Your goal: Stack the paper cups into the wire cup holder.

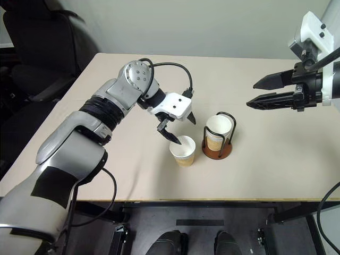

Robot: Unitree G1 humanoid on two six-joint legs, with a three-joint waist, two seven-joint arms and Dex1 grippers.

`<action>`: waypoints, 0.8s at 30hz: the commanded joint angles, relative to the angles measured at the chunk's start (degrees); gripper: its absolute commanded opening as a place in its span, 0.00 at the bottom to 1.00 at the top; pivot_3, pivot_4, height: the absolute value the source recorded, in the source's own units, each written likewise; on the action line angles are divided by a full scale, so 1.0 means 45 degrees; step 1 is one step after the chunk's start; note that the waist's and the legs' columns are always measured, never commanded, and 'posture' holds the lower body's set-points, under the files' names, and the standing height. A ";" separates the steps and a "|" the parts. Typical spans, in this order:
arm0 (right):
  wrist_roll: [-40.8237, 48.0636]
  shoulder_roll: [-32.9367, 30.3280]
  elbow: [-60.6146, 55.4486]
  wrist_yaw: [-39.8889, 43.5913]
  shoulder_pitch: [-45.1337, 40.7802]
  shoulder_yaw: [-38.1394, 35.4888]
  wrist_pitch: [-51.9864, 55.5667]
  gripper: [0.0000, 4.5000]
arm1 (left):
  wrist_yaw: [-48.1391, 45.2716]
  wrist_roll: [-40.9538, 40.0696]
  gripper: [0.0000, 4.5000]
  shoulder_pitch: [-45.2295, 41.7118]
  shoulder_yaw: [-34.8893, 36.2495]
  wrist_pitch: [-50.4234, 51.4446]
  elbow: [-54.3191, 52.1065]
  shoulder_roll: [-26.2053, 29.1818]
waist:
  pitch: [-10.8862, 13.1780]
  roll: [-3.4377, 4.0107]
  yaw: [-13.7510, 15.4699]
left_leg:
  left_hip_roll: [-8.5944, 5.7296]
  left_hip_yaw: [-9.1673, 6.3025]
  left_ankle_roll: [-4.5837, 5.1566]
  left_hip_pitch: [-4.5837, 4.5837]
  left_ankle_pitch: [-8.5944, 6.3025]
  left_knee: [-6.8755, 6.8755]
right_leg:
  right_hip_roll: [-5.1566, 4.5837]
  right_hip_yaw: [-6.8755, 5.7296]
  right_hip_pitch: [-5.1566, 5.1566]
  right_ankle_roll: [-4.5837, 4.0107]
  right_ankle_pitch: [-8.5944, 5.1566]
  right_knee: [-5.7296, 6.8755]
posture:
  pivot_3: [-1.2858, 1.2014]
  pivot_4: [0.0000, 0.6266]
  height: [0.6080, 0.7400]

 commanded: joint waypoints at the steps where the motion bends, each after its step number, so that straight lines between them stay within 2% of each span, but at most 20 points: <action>1: 0.0250 -0.0329 -0.0120 -0.0102 -0.0106 -0.0223 -0.0211 0.57 | -0.0365 0.0382 1.00 0.0067 0.0546 -0.0296 0.0059 -0.0209 | 0.0000 0.0001 0.0007 | 0.0000 0.0006 0.0001 0.0000 0.0001 0.0004 | 0.0003 0.0001 0.0001 0.0000 0.0000 0.0002 | 0.52 0.24 1.00; 10: 0.0388 -0.0125 -0.0222 -0.0287 0.0217 -0.0186 -0.0604 0.57 | -0.0365 0.1262 1.00 0.0570 0.0840 -0.0751 0.0368 -0.0620 | -0.0001 0.0001 0.0011 | -0.0004 0.0010 0.0006 0.0003 0.0003 0.0013 | 0.0001 -0.0001 0.0002 0.0007 0.0004 0.0009 | 0.52 0.24 1.00; 11: 0.0340 -0.0013 -0.0144 -0.0342 0.0227 -0.0142 -0.0786 0.58 | -0.0365 0.1304 0.96 0.0626 0.0807 -0.0809 0.0410 -0.0636 | -0.0001 0.0001 0.0006 | -0.0007 0.0019 0.0008 0.0005 0.0004 0.0013 | 0.0006 -0.0004 0.0002 0.0007 0.0004 0.0011 | 0.52 0.24 1.00; 14: 0.0228 0.0210 0.0236 -0.0369 0.0329 -0.0109 -0.1359 0.59 | -0.0365 0.1255 0.79 0.0702 0.0679 -0.0851 0.0534 -0.0675 | -0.0001 0.0000 0.0005 | -0.0004 0.0018 0.0008 0.0007 0.0005 0.0016 | 0.0005 0.0002 0.0001 0.0010 0.0007 0.0014 | 0.52 0.24 1.00; 22: 0.0268 0.0003 0.1382 0.0128 0.2056 -0.0746 -0.3263 0.59 | -0.0365 0.0633 0.12 0.0618 0.0465 -0.0741 0.0561 -0.0508 | -0.0002 0.0000 0.0051 | -0.0010 0.0017 0.0018 0.0001 0.0009 0.0031 | -0.0003 0.0002 0.0011 0.0023 0.0018 0.0012 | 0.52 0.24 1.00; 23: 0.0316 -0.0001 0.1394 0.0120 0.2176 -0.0813 -0.3358 0.59 | -0.0365 0.0603 0.05 0.0600 0.0471 -0.0749 0.0574 -0.0476 | -0.0003 0.0000 0.0047 | -0.0008 0.0027 0.0018 0.0004 0.0009 0.0028 | -0.0002 0.0003 0.0010 0.0023 0.0018 0.0015 | 0.52 0.24 1.00; 24: 0.0388 0.0032 0.1406 0.0063 0.2294 -0.0923 -0.3427 0.59 | -0.0365 0.0497 0.02 0.0578 0.0486 -0.0663 0.0568 -0.0442 | -0.0004 0.0002 0.0040 | -0.0004 0.0023 0.0017 0.0005 0.0009 0.0027 | -0.0001 0.0003 0.0011 0.0023 0.0018 0.0015 | 0.52 0.24 1.00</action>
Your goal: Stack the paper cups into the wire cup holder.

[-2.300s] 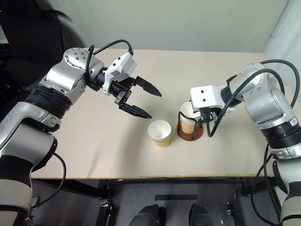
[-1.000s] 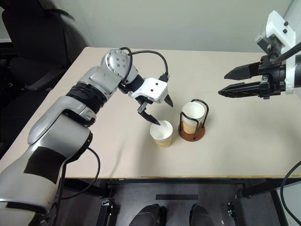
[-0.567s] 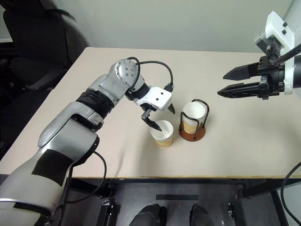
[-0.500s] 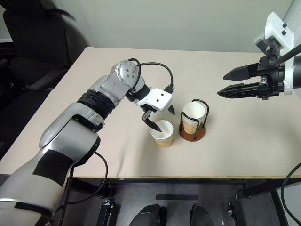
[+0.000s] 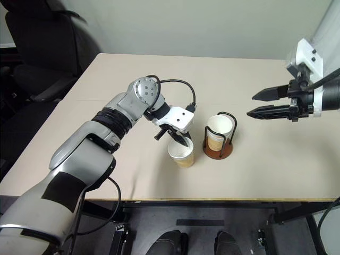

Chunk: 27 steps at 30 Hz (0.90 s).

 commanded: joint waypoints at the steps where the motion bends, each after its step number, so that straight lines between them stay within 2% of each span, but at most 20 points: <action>1: 0.0258 -0.0199 -0.0078 -0.0031 0.0094 -0.0923 -0.0397 0.59 | -0.0364 -0.0497 0.02 -0.0294 0.0058 0.0135 -0.0089 0.0220 | -0.0001 0.0003 -0.0007 | 0.0000 0.0005 0.0000 0.0000 0.0000 -0.0002 | 0.0002 0.0003 -0.0004 0.0000 0.0000 0.0004 | 0.52 0.24 1.00; 4: 0.0680 -0.0048 -0.0349 -0.0082 0.0544 -0.1575 -0.0626 0.59 | -0.0364 -0.0807 0.02 -0.0365 0.0023 0.0290 -0.0164 0.0468 | -0.0001 0.0002 -0.0004 | 0.0000 0.0004 -0.0001 0.0001 0.0001 0.0002 | 0.0002 0.0001 -0.0001 0.0000 0.0000 0.0008 | 0.52 0.24 1.00; 12: 0.2005 -0.0726 -0.1190 -0.0054 0.1664 -0.2962 0.0369 0.59 | -0.0364 -0.1623 0.02 -0.1019 -0.0358 0.0623 -0.0139 0.1486 | -0.0002 0.0003 0.0012 | -0.0001 0.0008 0.0000 -0.0001 0.0002 0.0008 | 0.0003 -0.0001 0.0007 0.0000 0.0001 0.0003 | 0.52 0.24 1.00; 18: 0.2204 -0.0932 -0.1494 -0.0211 0.2597 -0.3599 0.0034 0.59 | -0.0364 -0.1847 0.02 -0.1902 -0.0285 0.0753 0.0419 0.1663 | -0.0001 0.0001 0.0018 | -0.0004 0.0007 0.0003 0.0000 -0.0001 0.0007 | -0.0005 0.0004 0.0019 0.0001 0.0001 -0.0017 | 0.52 0.24 1.00; 25: 0.2310 -0.1185 -0.1169 -0.0205 0.2456 -0.3528 -0.0135 0.59 | -0.0364 -0.1947 0.02 -0.3120 -0.0121 0.0733 0.0928 0.1546 | 0.0001 -0.0001 -0.0005 | 0.0000 0.0015 0.0000 0.0001 0.0001 0.0002 | 0.0007 0.0002 0.0010 0.0001 0.0003 -0.0007 | 0.52 0.24 1.00; 27: 0.2590 -0.1083 -0.0894 -0.0355 0.1854 -0.3637 -0.0016 0.59 | -0.0364 -0.2003 0.02 -0.3603 0.0214 0.0936 0.1196 0.1307 | 0.0002 -0.0001 -0.0012 | -0.0002 0.0019 0.0001 -0.0002 0.0000 0.0001 | 0.0006 0.0007 0.0011 0.0003 0.0003 -0.0012 | 0.52 0.24 1.00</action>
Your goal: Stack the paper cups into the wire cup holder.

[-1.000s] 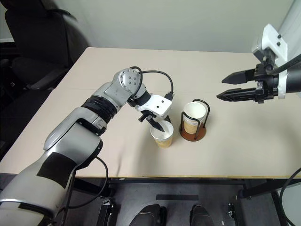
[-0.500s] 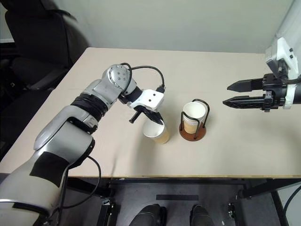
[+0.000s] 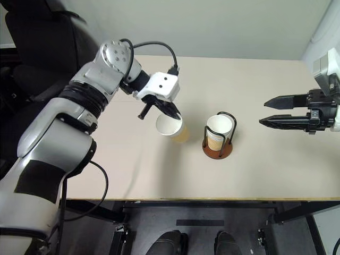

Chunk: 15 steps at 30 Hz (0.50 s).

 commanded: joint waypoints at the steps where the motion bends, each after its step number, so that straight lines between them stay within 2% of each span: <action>1: 0.0660 -0.0166 0.0243 -0.0191 -0.1091 -0.0734 0.0026 0.59 | -0.0356 -0.0203 0.02 -0.1069 0.0735 0.0175 0.0295 -0.0293 | -0.0001 0.0000 0.0012 | -0.0008 0.0011 0.0001 0.0000 0.0000 -0.0007 | -0.0001 0.0000 -0.0001 0.0002 0.0001 -0.0007 | 0.52 0.24 1.00; 7: 0.1410 -0.0057 0.0271 -0.0683 -0.1728 -0.1198 0.0370 0.59 | -0.0356 0.0034 0.02 -0.1545 0.1154 0.0124 0.0691 -0.0838 | -0.0001 0.0000 0.0012 | 0.0005 -0.0001 0.0017 0.0004 -0.0014 -0.0014 | -0.0013 0.0011 0.0002 0.0007 -0.0004 -0.0022 | 0.52 0.24 1.00; 15: 0.1474 -0.0743 -0.0012 -0.0716 -0.0739 -0.1695 0.0394 0.59 | -0.0356 0.0777 0.02 -0.2274 0.2247 0.0069 0.1423 -0.1903 | 0.0004 -0.0002 0.0050 | -0.0011 0.0036 0.0018 -0.0004 -0.0017 -0.0011 | 0.0000 0.0000 -0.0004 0.0013 -0.0010 -0.0021 | 0.52 0.24 1.00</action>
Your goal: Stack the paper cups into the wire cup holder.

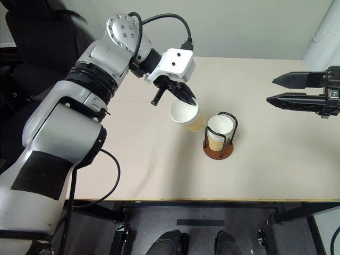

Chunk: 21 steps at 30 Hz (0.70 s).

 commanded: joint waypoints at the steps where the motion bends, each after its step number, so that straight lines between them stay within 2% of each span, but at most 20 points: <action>1: 0.0318 -0.0668 -0.0331 -0.0063 0.0004 -0.0898 0.0119 0.59 | -0.0352 0.0509 0.02 -0.0992 0.0984 -0.0037 0.0281 -0.0415 | 0.0002 0.0001 0.0012 | 0.0013 -0.0014 0.0005 -0.0007 -0.0003 0.0003 | -0.0026 0.0018 -0.0001 0.0005 -0.0001 0.0001 | 0.52 0.24 1.00; 8: 0.0589 -0.1371 -0.0375 -0.0134 0.0569 -0.1592 0.0587 0.59 | 0.0070 0.1877 0.02 -0.1579 0.2295 -0.0036 0.0768 -0.1065 | 0.0001 -0.0001 -0.0012 | 0.0008 0.0022 0.0010 0.0009 -0.0012 -0.0002 | 0.0002 0.0019 0.0002 0.0013 -0.0014 0.0000 | 0.52 0.24 1.00; 21: 0.0711 -0.2158 -0.0465 -0.0123 0.1332 -0.2297 0.0923 0.59 | 0.0849 0.3424 0.02 -0.1462 0.3554 -0.0059 0.0988 -0.2050 | 0.0002 0.0002 0.0012 | 0.0014 0.0025 0.0023 0.0008 -0.0019 0.0015 | -0.0015 0.0039 0.0003 0.0027 -0.0011 0.0006 | 0.52 0.24 1.00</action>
